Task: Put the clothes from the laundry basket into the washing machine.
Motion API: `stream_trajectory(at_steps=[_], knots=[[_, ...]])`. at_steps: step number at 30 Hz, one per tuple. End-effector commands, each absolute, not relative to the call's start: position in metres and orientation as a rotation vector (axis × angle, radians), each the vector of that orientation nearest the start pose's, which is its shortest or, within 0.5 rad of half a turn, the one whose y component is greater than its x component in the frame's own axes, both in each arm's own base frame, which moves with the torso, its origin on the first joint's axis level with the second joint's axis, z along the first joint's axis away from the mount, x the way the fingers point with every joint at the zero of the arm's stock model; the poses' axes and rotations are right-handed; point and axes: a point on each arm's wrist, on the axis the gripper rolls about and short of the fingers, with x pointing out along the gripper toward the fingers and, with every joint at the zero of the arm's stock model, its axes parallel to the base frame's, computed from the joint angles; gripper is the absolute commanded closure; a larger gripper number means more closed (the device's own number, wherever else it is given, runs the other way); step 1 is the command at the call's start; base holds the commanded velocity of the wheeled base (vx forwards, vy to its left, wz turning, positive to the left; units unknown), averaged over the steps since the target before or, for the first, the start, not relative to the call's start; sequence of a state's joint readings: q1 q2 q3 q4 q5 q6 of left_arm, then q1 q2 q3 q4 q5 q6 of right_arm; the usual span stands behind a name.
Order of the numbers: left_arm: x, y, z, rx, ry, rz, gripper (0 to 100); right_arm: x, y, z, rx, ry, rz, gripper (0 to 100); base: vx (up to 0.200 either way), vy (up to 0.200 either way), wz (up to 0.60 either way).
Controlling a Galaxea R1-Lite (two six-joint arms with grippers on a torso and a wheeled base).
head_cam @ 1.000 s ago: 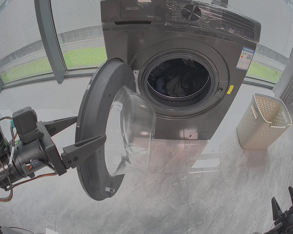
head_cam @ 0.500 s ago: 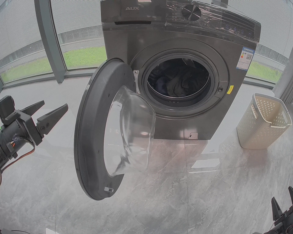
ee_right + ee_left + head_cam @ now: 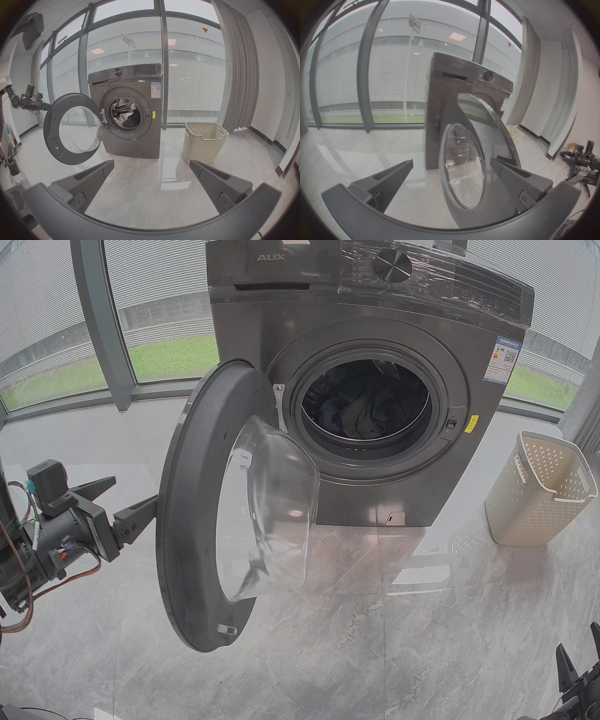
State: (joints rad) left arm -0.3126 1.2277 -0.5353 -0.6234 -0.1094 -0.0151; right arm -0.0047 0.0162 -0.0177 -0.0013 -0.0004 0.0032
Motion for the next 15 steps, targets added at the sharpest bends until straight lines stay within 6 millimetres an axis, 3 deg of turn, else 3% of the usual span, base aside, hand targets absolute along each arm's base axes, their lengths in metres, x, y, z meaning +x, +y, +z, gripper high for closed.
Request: stream_trajectory(at_steps=[1, 7, 15], knots=[[0.190, -0.082, 0.208, 0.000, 0.143, -0.506, 0, -0.022, 0.000, 0.076, 0.003, 0.006, -0.006, 0, 0.000, 0.000, 0.00], [0.197, -0.104, 0.205, 0.001, 0.118, -0.584, 0, -0.022, 0.000, 0.076, 0.005, 0.006, -0.006, 0, 0.000, 0.000, 0.00], [0.223, -0.136, 0.210, -0.008, 0.076, -0.628, 0, -0.022, 0.000, 0.076, 0.005, 0.006, -0.006, 0, 0.000, 0.000, 0.00]])
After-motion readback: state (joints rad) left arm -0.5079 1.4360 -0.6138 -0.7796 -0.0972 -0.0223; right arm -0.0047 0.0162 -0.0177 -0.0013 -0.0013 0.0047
